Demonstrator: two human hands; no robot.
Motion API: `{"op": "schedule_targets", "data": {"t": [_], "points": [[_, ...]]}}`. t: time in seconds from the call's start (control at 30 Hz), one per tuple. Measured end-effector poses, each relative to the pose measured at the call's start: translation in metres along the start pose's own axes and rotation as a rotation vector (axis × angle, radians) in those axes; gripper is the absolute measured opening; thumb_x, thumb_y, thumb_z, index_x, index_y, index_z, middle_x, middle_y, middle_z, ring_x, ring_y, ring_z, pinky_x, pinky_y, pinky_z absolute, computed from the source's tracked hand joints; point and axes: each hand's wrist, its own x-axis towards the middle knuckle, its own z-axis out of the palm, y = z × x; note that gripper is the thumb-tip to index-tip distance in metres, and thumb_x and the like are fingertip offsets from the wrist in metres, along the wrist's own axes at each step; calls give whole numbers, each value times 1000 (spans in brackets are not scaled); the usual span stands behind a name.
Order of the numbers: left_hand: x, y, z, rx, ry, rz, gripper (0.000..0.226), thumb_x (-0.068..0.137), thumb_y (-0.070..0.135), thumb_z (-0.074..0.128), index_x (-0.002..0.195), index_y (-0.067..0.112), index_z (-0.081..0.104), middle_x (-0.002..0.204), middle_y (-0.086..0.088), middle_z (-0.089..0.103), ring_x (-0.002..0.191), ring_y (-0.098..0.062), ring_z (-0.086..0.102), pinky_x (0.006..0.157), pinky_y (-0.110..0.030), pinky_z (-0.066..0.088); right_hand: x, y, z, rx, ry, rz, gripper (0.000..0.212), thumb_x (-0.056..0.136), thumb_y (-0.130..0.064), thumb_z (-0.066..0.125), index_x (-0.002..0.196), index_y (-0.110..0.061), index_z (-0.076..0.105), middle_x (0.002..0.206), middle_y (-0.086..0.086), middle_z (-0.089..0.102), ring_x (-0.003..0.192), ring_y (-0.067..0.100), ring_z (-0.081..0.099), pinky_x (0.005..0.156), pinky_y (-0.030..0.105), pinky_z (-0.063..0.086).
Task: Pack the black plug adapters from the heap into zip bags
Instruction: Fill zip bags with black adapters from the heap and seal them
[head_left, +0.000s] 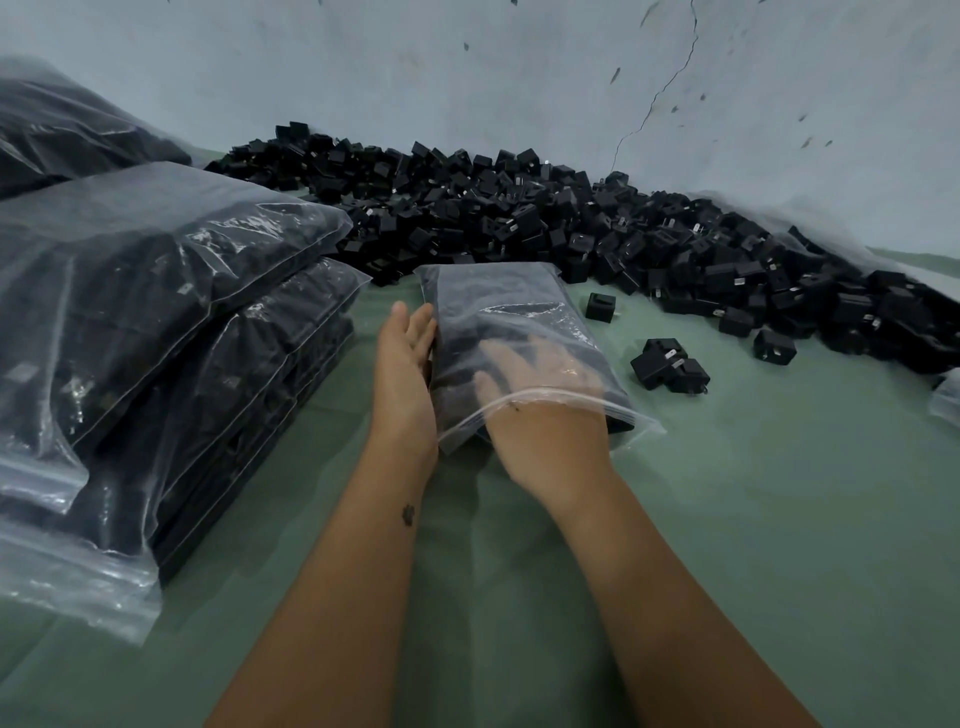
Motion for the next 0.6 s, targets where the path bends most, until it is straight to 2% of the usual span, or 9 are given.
{"op": "schedule_targets", "data": {"t": [0.07,0.13,0.2,0.3,0.4,0.47,0.5,0.6], "points": [[1,0,0,-4,6,-6,54,103,48,27,142,18,48,149,-1,48,133,-14,46,106,-33,36,2,1,-1,8,-4,-14,37,97,-36,37,133,-36,45,140,6,43,128,25,39,105,40,29],[1,0,-1,2,11,-6,53,103,47,27,140,17,50,148,-2,49,134,-16,46,114,-40,34,2,3,-3,-21,28,-38,33,94,-24,40,124,-31,52,131,4,50,121,26,44,99,39,33],[2,0,-1,-1,14,-10,52,103,46,28,140,16,51,147,-2,50,134,-16,47,114,-42,34,0,6,-4,-34,13,-45,33,94,-20,33,119,-26,54,120,-1,54,114,24,48,95,36,37],[1,-1,-2,4,11,-13,53,103,46,28,140,16,51,145,-1,52,131,-15,49,107,-35,39,-5,11,-4,37,-59,-47,42,88,-19,14,104,-19,54,107,4,55,101,22,46,84,30,28],[1,-1,-2,8,7,-10,52,103,46,27,138,15,53,144,-1,53,131,-15,49,107,-34,39,-7,12,-6,229,-69,44,22,91,-14,25,82,-22,43,92,4,54,90,20,44,85,33,34],[1,-1,-2,10,9,-14,52,104,46,27,137,15,54,144,-1,53,131,-15,50,109,-35,38,-3,11,-8,245,-131,90,18,96,-14,33,87,-18,47,89,2,50,97,25,52,82,33,37],[2,0,-2,14,11,-18,52,104,46,27,137,15,54,144,-1,53,131,-15,50,110,-35,38,0,11,-6,214,-140,80,21,97,-17,34,96,-16,54,91,-1,51,99,26,53,84,33,39],[2,-1,-2,32,8,-32,53,103,46,28,136,14,55,145,-2,52,132,-17,49,114,-40,36,1,9,-7,196,-70,14,24,96,-21,38,106,-22,60,99,-2,58,98,22,49,89,35,40]]}}
